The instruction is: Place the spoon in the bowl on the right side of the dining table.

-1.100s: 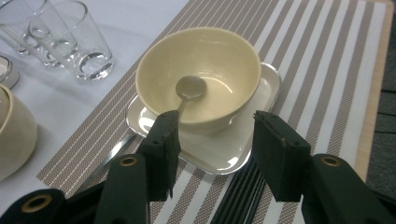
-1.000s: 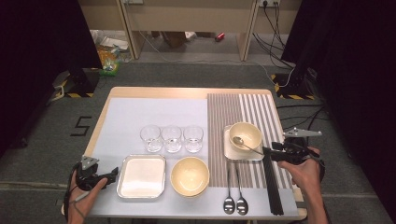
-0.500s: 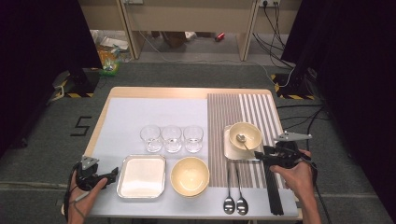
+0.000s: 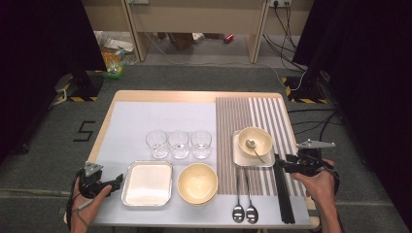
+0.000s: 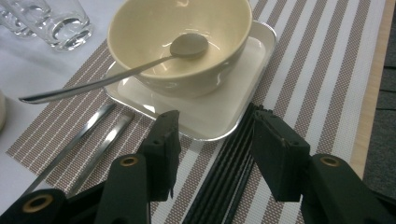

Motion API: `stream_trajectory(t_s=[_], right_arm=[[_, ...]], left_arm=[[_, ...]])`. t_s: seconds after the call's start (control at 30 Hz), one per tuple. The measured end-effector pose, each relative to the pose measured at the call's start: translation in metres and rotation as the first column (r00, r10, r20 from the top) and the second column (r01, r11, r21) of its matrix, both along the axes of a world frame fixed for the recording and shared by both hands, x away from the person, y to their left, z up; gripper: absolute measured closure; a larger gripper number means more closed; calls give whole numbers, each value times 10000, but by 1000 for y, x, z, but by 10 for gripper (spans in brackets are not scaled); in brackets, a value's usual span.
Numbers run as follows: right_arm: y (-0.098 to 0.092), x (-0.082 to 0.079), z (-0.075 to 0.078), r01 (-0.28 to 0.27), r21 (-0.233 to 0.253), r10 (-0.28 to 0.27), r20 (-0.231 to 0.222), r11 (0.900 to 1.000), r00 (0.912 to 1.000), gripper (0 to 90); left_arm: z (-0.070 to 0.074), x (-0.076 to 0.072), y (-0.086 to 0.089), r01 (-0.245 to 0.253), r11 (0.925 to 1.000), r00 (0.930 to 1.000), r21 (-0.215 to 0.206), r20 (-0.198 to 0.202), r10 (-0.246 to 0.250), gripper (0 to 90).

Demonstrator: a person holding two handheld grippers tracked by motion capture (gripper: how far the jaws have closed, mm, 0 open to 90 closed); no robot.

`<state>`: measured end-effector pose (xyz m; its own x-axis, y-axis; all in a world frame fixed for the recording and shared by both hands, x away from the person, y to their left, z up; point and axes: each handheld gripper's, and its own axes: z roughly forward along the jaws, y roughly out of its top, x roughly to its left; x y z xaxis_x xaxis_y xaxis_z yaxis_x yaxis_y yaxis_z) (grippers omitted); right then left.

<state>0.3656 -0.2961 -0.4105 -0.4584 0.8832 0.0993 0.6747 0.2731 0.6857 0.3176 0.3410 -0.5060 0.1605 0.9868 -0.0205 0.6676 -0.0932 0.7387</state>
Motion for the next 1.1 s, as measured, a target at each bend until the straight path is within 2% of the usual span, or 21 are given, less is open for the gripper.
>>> stream_trajectory(t_s=[0.13,0.2,0.37,0.77,1.1], right_arm=[[-4,-2,0,49,-5,-49,9,10000,10000,519],[-7,-5,1,271,68,-272,33,9996,9996,500],[-11,-9,-1,430,78,-430,25,9990,9991,452],[-17,-16,-11,499,31,-498,-159,9987,9986,404],[-19,-24,-12,433,-315,-440,-216,9986,9988,408]], left_arm=[[0,0,0,3,10000,10000,0,4,-3,111],[0,0,0,2,10000,10000,-1,0,-2,111],[0,0,0,-13,10000,10000,-6,23,13,111],[0,0,0,-22,10000,10000,-8,46,22,111],[0,0,0,-9,10000,10000,-10,33,9,111]])
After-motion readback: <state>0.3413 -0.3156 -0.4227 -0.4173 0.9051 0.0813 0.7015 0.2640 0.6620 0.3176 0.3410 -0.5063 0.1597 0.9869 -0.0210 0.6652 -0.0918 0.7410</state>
